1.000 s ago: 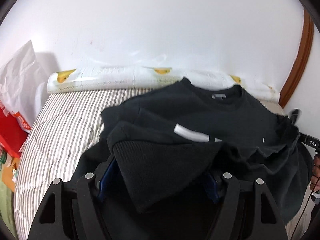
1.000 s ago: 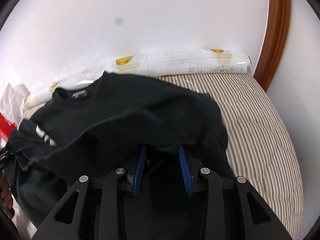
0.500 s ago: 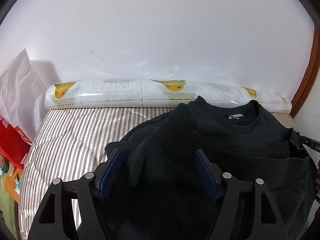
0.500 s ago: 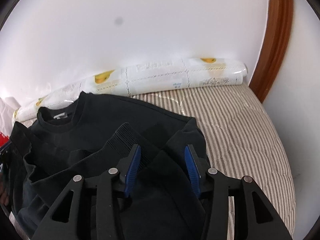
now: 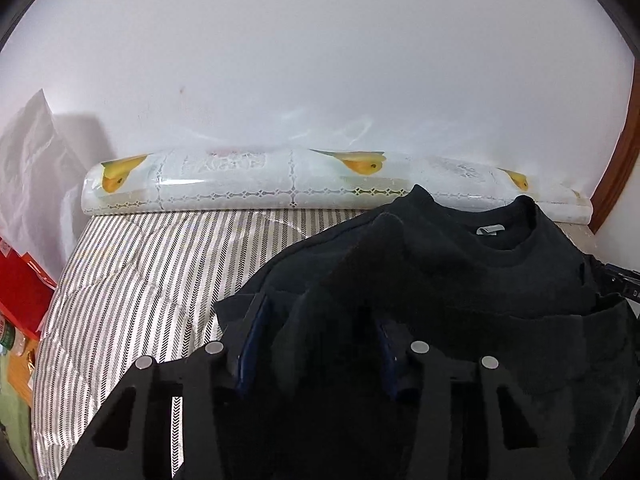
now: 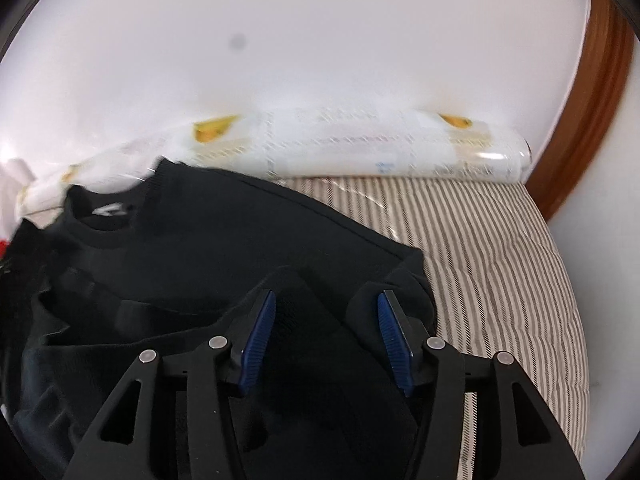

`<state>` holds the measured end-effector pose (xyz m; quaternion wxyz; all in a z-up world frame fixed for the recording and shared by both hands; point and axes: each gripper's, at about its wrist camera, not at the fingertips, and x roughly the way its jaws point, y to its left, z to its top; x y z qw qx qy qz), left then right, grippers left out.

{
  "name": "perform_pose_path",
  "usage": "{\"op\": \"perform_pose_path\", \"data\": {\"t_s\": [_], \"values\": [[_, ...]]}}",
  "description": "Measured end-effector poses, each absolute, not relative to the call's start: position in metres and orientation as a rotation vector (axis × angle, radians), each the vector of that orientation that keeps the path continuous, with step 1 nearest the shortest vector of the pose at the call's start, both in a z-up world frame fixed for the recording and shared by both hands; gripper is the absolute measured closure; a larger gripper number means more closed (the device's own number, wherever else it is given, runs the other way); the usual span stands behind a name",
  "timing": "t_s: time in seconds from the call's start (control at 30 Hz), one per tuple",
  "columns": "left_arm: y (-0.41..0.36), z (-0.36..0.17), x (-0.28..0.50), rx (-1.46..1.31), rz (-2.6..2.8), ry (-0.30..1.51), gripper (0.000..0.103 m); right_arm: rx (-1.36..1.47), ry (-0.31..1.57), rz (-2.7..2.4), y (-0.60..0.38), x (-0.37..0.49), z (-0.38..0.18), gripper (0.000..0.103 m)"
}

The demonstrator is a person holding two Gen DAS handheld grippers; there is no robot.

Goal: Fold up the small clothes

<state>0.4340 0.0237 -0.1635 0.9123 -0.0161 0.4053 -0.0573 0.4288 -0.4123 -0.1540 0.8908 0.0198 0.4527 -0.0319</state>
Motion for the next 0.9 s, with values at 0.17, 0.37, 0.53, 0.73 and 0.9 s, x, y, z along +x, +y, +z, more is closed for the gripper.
{"op": "perform_pose_path", "data": {"t_s": [0.17,0.37,0.53,0.73,0.9], "values": [[0.018,-0.166,0.434,-0.004,-0.114,0.845,0.053,0.006,0.977,-0.032,-0.406,0.433,-0.160,0.047],[0.018,-0.168,0.434,-0.006,-0.117,0.850,0.053,-0.075,0.933,-0.031,-0.397,0.419,-0.149,0.052],[0.016,-0.168,0.434,0.001,-0.111,0.846,0.052,-0.126,0.839,0.015,-0.388,0.410,-0.128,0.053],[0.019,-0.166,0.433,-0.030,-0.125,0.841,0.052,-0.111,1.002,0.017,-0.382,0.443,-0.166,0.053],[0.015,-0.166,0.431,-0.013,-0.124,0.826,0.069,-0.109,1.000,0.039,-0.380,0.443,-0.170,0.086]]}}
